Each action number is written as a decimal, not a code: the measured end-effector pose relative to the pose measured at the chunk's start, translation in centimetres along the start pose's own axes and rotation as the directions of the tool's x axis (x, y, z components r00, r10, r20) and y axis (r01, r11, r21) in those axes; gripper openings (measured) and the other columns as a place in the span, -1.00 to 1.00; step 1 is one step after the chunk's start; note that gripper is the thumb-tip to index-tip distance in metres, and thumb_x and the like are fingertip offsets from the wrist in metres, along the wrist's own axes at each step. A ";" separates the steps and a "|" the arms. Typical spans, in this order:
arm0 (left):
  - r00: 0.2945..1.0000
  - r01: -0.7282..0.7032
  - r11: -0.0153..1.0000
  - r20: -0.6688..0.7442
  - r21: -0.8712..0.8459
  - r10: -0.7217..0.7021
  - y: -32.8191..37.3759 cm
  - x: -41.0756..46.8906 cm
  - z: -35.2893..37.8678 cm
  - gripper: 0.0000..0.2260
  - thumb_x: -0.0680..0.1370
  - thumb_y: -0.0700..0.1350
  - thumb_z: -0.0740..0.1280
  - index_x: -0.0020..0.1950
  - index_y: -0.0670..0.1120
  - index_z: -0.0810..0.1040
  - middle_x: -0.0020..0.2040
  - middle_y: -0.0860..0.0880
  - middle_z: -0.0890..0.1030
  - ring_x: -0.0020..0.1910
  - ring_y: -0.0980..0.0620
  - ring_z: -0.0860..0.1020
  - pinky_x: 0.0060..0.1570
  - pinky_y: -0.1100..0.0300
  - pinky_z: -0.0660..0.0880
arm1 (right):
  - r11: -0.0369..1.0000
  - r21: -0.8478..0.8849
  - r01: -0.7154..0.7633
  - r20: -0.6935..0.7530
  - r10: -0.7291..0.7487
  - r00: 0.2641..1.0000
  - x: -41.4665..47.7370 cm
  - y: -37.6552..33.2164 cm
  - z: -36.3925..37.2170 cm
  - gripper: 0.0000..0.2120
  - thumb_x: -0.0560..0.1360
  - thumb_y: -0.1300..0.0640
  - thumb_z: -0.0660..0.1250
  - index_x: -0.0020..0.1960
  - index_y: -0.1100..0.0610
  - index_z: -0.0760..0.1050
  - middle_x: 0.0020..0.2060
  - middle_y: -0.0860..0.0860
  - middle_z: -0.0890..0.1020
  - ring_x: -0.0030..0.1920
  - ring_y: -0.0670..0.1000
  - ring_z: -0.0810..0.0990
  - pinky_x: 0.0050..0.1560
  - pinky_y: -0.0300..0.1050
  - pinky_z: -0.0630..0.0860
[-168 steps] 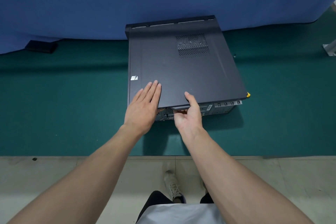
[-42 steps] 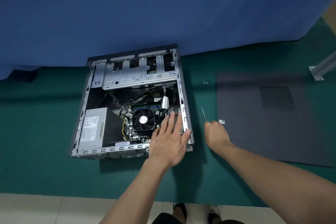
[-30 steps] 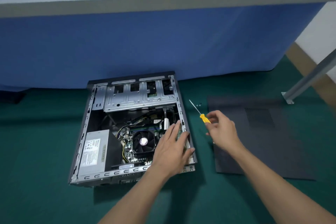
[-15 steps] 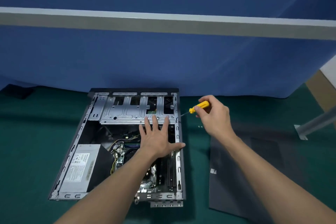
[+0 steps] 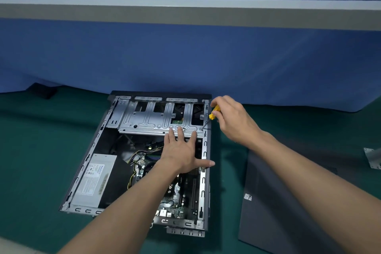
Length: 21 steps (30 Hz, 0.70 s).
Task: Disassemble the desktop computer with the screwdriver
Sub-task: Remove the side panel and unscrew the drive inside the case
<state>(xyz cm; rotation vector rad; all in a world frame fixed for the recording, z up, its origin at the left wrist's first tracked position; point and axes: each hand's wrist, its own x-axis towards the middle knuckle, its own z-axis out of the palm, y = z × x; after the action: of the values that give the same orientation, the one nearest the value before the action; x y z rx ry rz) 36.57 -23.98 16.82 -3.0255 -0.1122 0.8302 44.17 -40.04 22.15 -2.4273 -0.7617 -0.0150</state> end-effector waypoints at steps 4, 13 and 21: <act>1.000 -0.007 1.000 0.016 0.012 0.007 0.0 -0.1 -0.3 0.06 0.29 0.61 0.04 0.58 0.02 -0.18 0.54 -0.31 -0.17 0.49 -0.40 -0.19 0.45 -0.20 -0.17 | 0.999 -0.040 0.012 0.034 -0.011 0.999 0.5 -0.6 0.1 -0.86 0.60 0.20 0.20 0.13 0.17 0.43 0.01 0.07 0.48 -0.09 0.12 0.52 -0.02 0.05 0.48; 0.997 -0.052 0.994 0.065 0.091 0.046 -0.3 0.0 -1.3 0.04 0.32 0.59 0.02 0.58 0.00 -0.20 0.53 -0.34 -0.15 0.49 -0.43 -0.12 0.44 -0.25 -0.13 | 0.978 -0.209 -0.013 0.178 0.051 0.983 2.8 -2.9 -0.5 -0.85 0.59 0.13 0.21 0.11 0.18 0.40 0.00 0.09 0.53 -0.02 0.17 0.51 -0.01 0.08 0.49; 0.988 -0.145 0.988 0.065 0.052 0.142 -1.7 0.2 -1.8 -0.04 0.38 0.54 0.08 0.59 0.02 -0.13 0.54 -0.33 -0.08 0.49 -0.42 -0.10 0.44 -0.27 -0.11 | 0.886 -0.432 -0.170 0.297 0.317 0.901 6.2 -6.4 -1.0 -0.62 0.60 -0.01 0.18 -0.32 0.16 0.31 -0.38 0.08 0.41 -0.38 0.13 0.47 -0.37 -0.09 0.37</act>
<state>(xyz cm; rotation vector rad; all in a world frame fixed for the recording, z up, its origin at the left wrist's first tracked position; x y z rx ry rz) 37.51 -22.29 18.30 -2.9835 0.1289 0.9193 46.17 -33.16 27.49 -2.9524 -0.6391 0.4314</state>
